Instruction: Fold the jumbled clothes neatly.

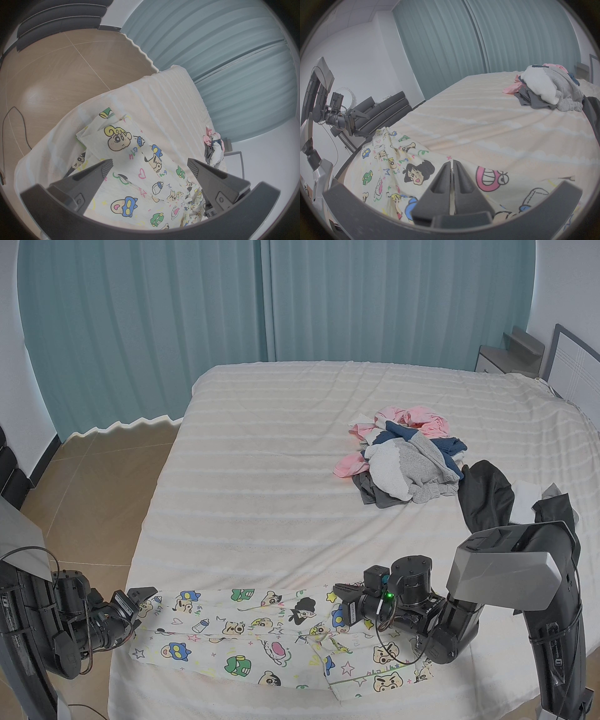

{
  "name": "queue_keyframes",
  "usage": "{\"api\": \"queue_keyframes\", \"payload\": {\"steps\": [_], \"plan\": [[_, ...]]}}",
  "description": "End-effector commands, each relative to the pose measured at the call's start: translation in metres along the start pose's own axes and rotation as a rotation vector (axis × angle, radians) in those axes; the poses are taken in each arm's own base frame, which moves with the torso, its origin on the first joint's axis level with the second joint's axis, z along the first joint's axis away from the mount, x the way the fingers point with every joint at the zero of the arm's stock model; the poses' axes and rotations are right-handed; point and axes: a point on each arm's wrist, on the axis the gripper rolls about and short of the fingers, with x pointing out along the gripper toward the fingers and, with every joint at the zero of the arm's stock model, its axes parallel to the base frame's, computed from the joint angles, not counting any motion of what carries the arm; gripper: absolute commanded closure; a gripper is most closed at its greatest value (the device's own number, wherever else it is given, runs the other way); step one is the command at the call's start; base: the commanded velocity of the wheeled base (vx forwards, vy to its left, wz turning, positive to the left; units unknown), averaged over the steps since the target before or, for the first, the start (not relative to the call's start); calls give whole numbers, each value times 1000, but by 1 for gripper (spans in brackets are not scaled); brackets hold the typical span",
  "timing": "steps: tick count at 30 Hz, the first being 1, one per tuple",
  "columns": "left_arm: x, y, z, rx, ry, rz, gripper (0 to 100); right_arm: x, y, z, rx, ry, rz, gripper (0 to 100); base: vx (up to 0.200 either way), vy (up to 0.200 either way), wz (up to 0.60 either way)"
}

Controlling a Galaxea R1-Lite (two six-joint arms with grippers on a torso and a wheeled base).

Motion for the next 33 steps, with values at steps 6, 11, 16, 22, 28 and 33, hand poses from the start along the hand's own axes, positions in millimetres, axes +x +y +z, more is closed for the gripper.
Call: {"api": "queue_keyframes", "payload": {"steps": [6, 11, 16, 22, 28, 33], "plan": [[0, -1, 1, 4, -10, -11, 0, 14, 7, 6, -12, -82, -35, 100, 0, 0, 0], [0, -1, 1, 5, -8, -11, 0, 16, 7, 10, -13, -111, -42, 100, 0, 0, 0], [0, -1, 1, 6, -10, -10, 0, 19, 11, 6, -22, -136, -31, 100, 0, 0, 0], [0, -1, 1, 5, -10, -10, 0, 19, 15, 3, -24, -132, -21, 0, 0, 0, 0], [0, -1, 0, 6, -10, -8, 0, 12, 6, 24, -19, -182, -42, 0, 0, 0, 0], [0, -1, 0, 6, -10, -8, 0, -7, -14, 46, 5, -158, -60, 0, 0, 0, 0]]}}
